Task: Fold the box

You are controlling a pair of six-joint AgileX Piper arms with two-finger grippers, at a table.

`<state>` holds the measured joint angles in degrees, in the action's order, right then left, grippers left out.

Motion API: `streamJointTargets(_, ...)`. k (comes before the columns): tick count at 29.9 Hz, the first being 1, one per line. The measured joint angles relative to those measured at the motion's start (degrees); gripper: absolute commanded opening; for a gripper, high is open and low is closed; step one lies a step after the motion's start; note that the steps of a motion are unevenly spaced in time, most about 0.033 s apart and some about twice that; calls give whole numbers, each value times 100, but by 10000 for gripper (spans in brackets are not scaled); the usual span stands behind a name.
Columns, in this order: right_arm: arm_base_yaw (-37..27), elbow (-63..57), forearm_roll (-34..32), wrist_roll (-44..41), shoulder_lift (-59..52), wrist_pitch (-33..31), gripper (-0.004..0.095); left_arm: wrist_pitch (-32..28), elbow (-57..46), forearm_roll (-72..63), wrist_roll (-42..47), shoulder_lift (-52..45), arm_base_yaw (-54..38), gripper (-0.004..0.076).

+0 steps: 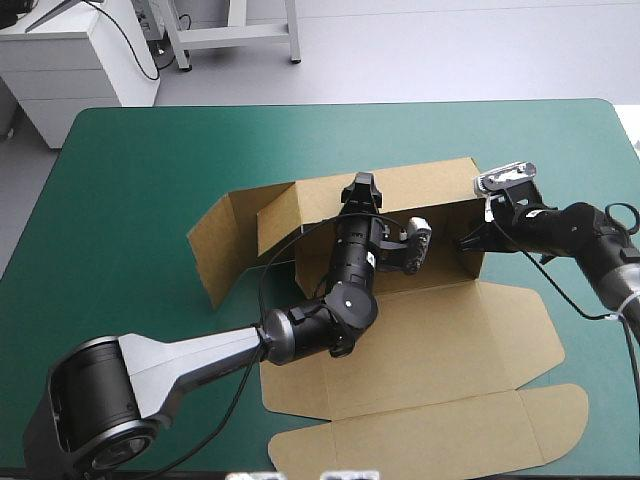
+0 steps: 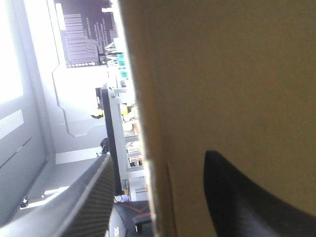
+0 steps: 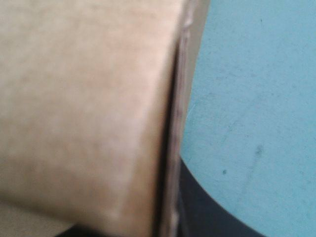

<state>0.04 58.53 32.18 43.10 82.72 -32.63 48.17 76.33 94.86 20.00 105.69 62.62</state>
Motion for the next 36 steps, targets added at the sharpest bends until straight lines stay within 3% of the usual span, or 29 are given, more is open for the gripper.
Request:
streamJointTargets(12, 52, 0, -91, -304, 18, 106, 2, 398, 0, 174, 461, -358, 1069, 271)
streamJointTargets(16, 52, 18, -117, -335, 18, 106, 0, 668, 0, 175, 463, -525, 1432, 121)
streamJointTargets(18, 52, 39, -124, -339, 31, 98, 0, 697, 0, 175, 463, -632, 1538, -13)
streamJointTargets(28, 84, 336, -203, -555, 101, -384, 0, 509, 5, -721, 463, -1631, 1502, 4)
streamJointTargets(36, 90, 396, -290, -932, -133, -662, 1, 263, 619, -2039, 463, -2481, 470, 3)
